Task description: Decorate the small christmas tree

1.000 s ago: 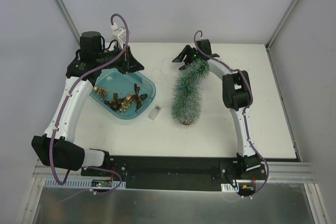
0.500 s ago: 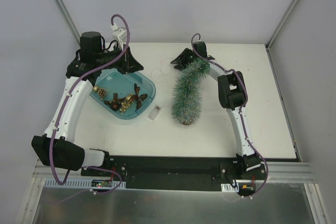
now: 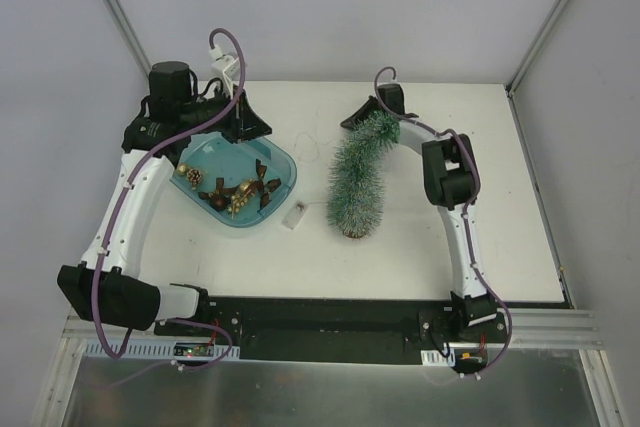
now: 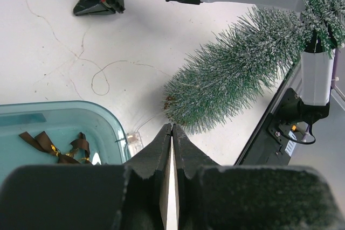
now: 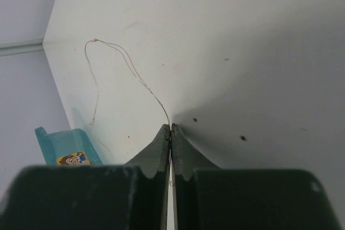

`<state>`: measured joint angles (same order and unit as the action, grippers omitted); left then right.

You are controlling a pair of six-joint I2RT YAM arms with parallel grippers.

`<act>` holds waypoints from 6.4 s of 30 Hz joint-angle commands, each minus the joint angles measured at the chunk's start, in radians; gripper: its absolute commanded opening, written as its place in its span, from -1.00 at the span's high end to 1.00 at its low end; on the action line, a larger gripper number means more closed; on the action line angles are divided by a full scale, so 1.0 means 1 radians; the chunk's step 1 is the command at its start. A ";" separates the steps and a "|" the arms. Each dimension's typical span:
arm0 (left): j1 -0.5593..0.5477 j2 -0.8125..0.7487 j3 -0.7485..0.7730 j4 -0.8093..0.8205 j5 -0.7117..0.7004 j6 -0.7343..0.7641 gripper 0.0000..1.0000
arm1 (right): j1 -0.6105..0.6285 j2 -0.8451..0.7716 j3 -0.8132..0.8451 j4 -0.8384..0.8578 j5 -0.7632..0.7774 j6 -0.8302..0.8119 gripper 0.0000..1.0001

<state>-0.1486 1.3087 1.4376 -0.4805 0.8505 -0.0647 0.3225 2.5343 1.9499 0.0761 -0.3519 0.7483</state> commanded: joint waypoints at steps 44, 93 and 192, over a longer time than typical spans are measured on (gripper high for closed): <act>0.006 -0.221 -0.062 -0.024 -0.028 -0.057 0.88 | -0.260 -1.710 -1.160 -0.099 1.104 -0.572 0.99; -0.514 -0.043 0.300 -0.411 0.119 0.281 -0.22 | -0.094 -2.335 -1.052 -0.742 -0.371 -0.486 0.99; -1.371 -0.095 0.057 -0.379 -0.817 0.756 1.00 | -0.018 -2.260 -1.451 -0.190 -0.555 -0.176 0.99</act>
<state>-1.4872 1.2171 1.5581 -0.8673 0.0017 0.7063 0.2455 0.2375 0.5755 -0.4194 -0.9413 0.3836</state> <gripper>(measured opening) 0.002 0.012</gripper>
